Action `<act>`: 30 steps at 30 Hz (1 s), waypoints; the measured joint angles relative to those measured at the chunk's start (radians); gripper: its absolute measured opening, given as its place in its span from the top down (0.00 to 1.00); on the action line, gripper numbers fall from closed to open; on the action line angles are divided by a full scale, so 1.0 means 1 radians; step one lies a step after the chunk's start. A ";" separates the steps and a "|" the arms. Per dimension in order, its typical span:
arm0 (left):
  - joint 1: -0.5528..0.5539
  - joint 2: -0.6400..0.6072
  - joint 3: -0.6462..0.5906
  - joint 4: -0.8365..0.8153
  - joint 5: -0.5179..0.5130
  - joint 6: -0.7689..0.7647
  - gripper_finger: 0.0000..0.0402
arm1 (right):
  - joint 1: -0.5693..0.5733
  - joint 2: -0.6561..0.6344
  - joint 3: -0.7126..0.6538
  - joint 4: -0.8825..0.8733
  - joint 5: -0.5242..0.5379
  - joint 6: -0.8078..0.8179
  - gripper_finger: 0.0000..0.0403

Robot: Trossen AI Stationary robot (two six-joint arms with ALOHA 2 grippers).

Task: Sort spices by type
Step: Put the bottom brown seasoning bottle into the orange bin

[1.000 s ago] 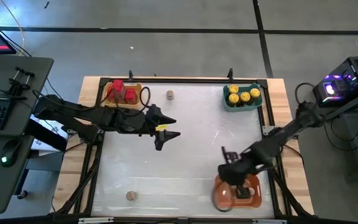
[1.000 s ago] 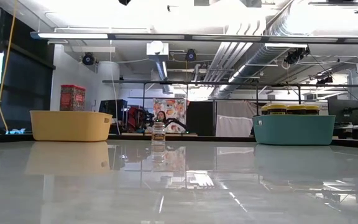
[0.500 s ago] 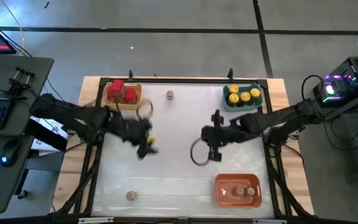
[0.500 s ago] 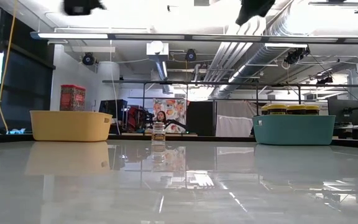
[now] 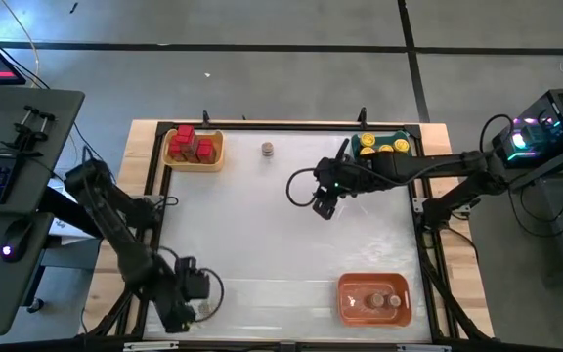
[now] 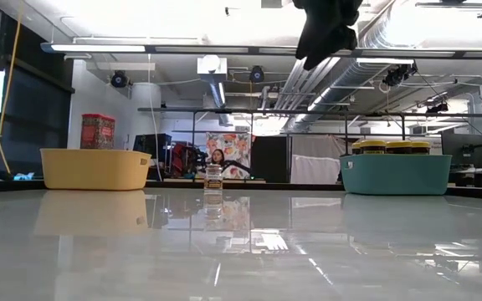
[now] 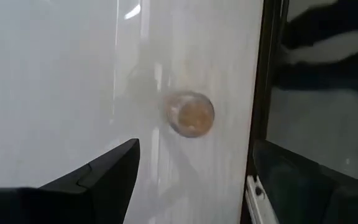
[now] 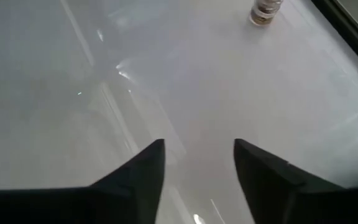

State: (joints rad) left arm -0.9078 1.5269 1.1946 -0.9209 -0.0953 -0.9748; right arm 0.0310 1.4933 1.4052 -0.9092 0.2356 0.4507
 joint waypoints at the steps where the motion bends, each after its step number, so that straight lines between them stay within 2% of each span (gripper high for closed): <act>1: -0.005 0.020 0.000 0.011 0.013 -0.003 0.25 | -0.004 0.000 0.000 0.000 0.000 0.001 0.51; 4: -0.004 0.077 0.000 0.067 0.022 -0.019 0.25 | -0.012 0.000 0.000 0.000 0.000 -0.016 0.43; 7: 0.006 0.131 0.000 0.108 0.048 -0.030 0.25 | -0.012 0.000 0.000 -0.003 0.000 -0.054 0.39; 13: -0.003 0.191 0.000 0.103 0.202 -0.130 0.25 | -0.011 0.000 0.000 -0.031 -0.001 -0.119 0.38; 19: -0.009 0.171 0.000 0.112 0.180 -0.247 0.29 | -0.011 0.000 0.000 -0.046 -0.002 -0.151 0.38; 21: -0.006 0.182 -0.008 0.118 0.199 -0.274 0.36 | -0.011 0.000 0.000 -0.046 -0.003 -0.164 0.38; 23: -0.001 0.189 -0.030 0.152 0.231 -0.311 0.50 | -0.011 0.000 0.000 -0.048 -0.003 -0.168 0.38; 27: -0.001 0.189 -0.072 0.187 0.254 -0.422 0.90 | -0.011 0.000 0.000 -0.052 -0.003 -0.165 0.38; 28: -0.003 0.189 -0.075 0.182 0.250 -0.445 0.95 | -0.011 0.000 0.000 -0.052 -0.003 -0.164 0.38; 30: -0.004 0.188 -0.083 0.190 0.237 -0.468 0.96 | -0.011 0.000 0.000 -0.052 -0.003 -0.164 0.38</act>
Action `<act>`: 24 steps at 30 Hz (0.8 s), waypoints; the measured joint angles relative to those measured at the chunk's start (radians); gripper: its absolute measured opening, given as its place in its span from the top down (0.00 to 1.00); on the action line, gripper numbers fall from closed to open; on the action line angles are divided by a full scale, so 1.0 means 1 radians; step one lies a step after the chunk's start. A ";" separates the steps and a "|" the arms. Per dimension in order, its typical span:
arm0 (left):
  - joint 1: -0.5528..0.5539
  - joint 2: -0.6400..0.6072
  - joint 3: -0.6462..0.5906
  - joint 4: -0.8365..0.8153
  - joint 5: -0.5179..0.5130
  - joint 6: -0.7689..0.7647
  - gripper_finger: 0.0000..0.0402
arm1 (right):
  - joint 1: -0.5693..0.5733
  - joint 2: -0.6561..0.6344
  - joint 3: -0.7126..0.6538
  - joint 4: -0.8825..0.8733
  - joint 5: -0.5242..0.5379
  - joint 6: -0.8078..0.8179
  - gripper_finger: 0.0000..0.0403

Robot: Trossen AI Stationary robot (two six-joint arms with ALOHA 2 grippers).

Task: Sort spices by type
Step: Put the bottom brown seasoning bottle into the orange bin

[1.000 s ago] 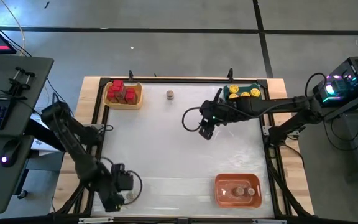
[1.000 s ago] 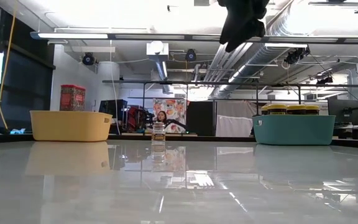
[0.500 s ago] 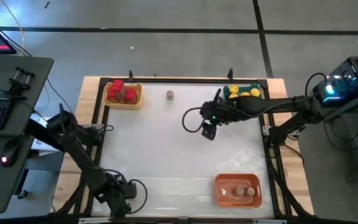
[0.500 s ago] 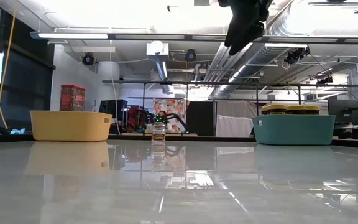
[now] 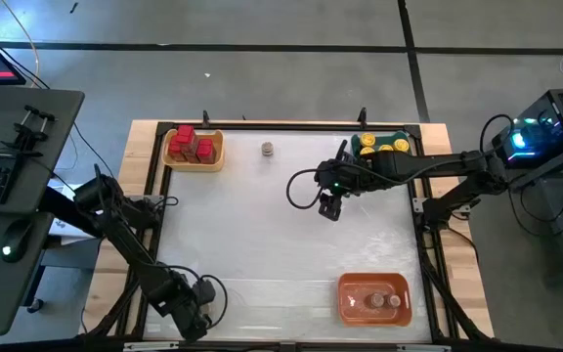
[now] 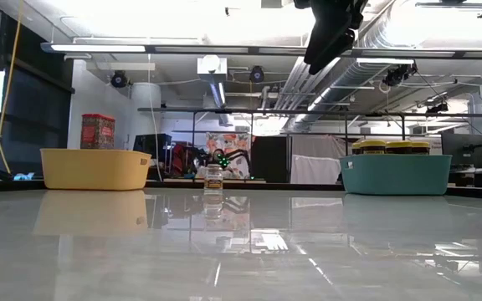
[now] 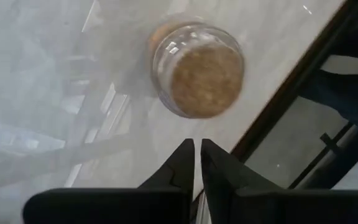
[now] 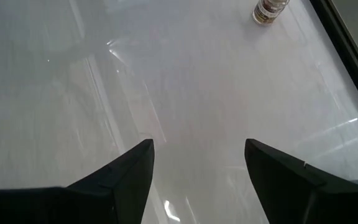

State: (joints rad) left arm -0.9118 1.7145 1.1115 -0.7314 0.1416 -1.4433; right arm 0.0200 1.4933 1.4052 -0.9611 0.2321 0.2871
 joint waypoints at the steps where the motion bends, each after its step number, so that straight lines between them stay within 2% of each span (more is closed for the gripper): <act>1: 0.000 0.000 -0.004 0.001 -0.009 -0.002 0.98 | 0.000 0.000 0.000 0.000 0.000 0.000 0.38; 5: 0.004 0.000 -0.019 0.007 -0.042 0.016 0.99 | 0.000 0.000 0.000 0.000 0.000 0.000 0.38; 12: 0.050 0.000 -0.018 0.050 -0.067 0.152 1.00 | 0.000 0.000 0.000 0.000 0.000 0.003 0.38; 17: 0.140 0.000 -0.018 0.034 -0.102 0.295 1.00 | 0.000 0.000 0.000 -0.028 0.000 0.020 0.38; 24: 0.310 0.000 -0.018 0.091 -0.118 0.579 1.00 | 0.000 0.000 0.000 -0.086 0.000 0.026 0.38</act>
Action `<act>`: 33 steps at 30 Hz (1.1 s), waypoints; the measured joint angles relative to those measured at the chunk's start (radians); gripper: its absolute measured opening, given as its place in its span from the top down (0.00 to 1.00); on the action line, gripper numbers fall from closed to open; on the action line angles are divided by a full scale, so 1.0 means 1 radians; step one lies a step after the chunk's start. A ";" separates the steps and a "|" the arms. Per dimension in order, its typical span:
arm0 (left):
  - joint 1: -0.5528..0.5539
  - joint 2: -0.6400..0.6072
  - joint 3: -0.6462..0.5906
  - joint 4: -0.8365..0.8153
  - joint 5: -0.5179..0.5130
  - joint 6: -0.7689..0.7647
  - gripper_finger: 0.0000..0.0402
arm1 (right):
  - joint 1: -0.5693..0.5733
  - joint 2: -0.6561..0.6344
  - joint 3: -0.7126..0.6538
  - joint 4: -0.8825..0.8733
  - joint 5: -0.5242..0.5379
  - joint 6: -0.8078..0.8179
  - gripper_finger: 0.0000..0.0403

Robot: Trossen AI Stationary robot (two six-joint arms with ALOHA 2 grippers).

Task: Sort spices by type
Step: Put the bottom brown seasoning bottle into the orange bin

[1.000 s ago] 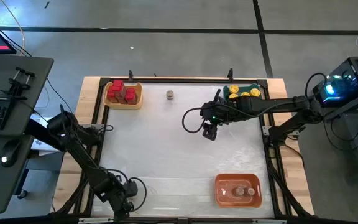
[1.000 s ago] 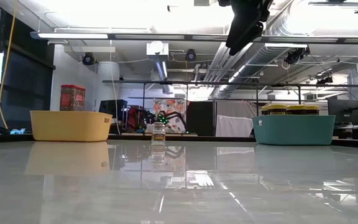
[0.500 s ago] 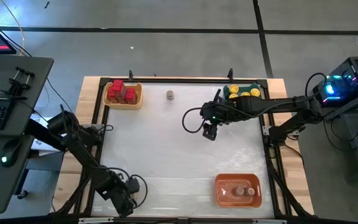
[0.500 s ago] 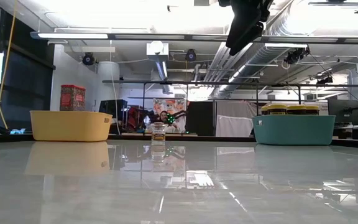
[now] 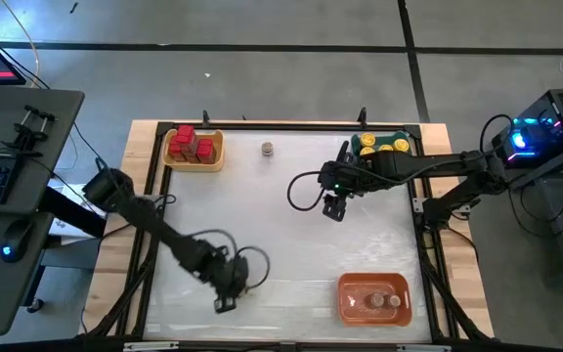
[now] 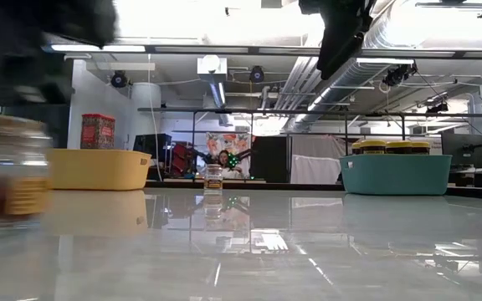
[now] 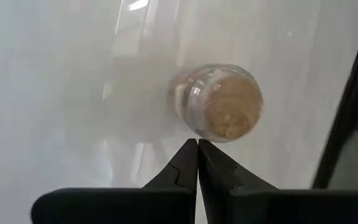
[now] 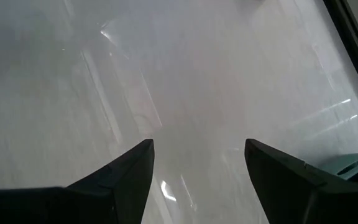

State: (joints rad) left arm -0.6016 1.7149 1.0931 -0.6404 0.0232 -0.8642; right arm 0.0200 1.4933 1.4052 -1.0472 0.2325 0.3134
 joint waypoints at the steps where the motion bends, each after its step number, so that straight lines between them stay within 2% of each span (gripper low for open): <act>1: 0.027 0.000 0.000 0.016 -0.002 0.042 1.00 | 0.000 0.000 0.000 -0.001 0.000 0.000 0.38; 7: 0.199 0.000 0.006 0.084 -0.002 0.273 1.00 | 0.000 0.000 0.000 -0.001 0.015 0.000 0.38; 12: 0.283 -0.036 0.045 -0.049 0.042 0.344 1.00 | 0.000 0.000 0.000 -0.003 0.047 0.001 0.38; 17: 0.163 -0.111 0.048 -0.151 0.072 0.325 1.00 | -0.007 0.000 0.000 0.001 0.048 0.001 0.38; 22: 0.012 -0.057 0.048 -0.073 0.046 0.324 1.00 | -0.015 0.000 0.000 0.020 0.049 0.003 0.38; 27: 0.024 0.064 0.048 0.074 0.034 0.319 1.00 | -0.016 0.000 0.000 0.038 0.049 0.003 0.38; 33: 0.073 0.138 0.047 0.151 0.119 0.371 1.00 | -0.016 0.000 0.000 0.044 0.049 0.001 0.38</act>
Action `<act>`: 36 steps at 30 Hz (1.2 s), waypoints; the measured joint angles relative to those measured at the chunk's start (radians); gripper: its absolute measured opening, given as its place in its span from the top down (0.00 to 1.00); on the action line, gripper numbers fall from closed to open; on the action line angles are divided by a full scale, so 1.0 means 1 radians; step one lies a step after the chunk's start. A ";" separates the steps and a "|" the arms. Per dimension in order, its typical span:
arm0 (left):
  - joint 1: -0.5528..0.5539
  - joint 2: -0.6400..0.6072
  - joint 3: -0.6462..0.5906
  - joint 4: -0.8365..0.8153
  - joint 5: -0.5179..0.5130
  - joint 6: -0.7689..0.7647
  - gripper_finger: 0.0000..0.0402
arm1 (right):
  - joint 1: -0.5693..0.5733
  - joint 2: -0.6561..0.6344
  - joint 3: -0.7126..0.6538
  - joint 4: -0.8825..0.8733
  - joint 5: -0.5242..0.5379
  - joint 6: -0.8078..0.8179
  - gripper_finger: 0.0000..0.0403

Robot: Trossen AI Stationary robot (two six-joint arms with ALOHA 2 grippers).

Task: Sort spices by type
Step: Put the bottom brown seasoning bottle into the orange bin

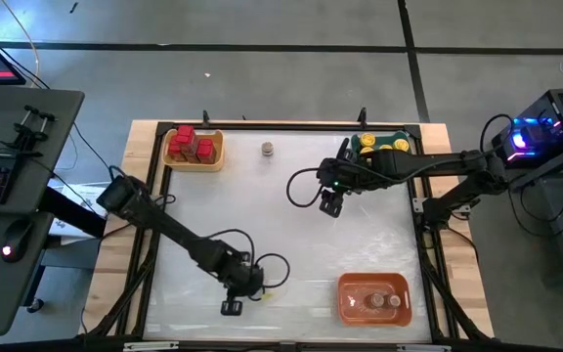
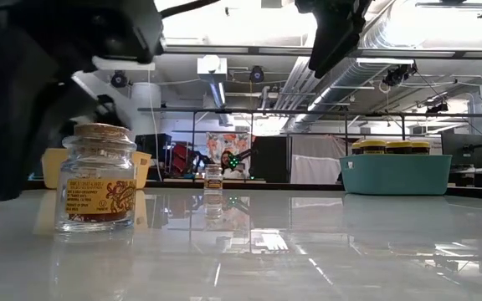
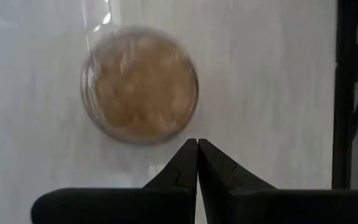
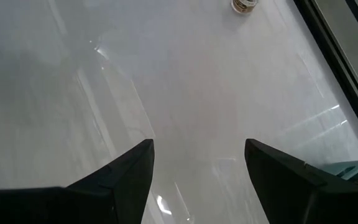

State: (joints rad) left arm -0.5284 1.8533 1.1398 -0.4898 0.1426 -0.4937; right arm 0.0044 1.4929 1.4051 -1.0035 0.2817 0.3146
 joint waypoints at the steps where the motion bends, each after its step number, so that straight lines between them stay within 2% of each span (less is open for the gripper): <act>1: 0.006 0.000 0.000 0.008 0.001 0.019 1.00 | 0.000 0.000 0.000 0.000 0.000 0.001 0.38; 8: 0.091 -0.001 0.000 0.043 -0.020 0.127 1.00 | 0.000 0.000 0.000 -0.011 0.000 0.025 0.38; 16: 0.214 -0.001 0.000 0.201 0.001 0.257 1.00 | 0.000 0.000 0.000 -0.128 0.000 0.029 0.38; 20: 0.291 -0.001 0.003 0.264 -0.022 0.237 1.00 | 0.000 -0.003 0.000 -0.140 0.000 0.047 0.38; 24: 0.350 -0.006 0.057 0.145 -0.013 0.192 1.00 | 0.000 -0.008 0.000 -0.137 0.036 0.046 0.38; 27: 0.323 -0.043 0.064 0.016 -0.005 0.229 1.00 | -0.002 -0.014 0.000 -0.139 0.069 0.044 0.38; 30: 0.258 -0.060 0.065 -0.031 -0.022 0.259 1.00 | -0.012 -0.014 0.000 -0.139 0.082 0.048 0.38; 36: 0.161 0.014 0.065 0.141 -0.029 0.238 1.00 | -0.034 -0.014 0.000 -0.129 0.083 0.051 0.38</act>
State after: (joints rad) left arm -0.3671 1.8677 1.2049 -0.3490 0.1137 -0.2557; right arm -0.0294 1.4784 1.4048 -1.1328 0.3648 0.3656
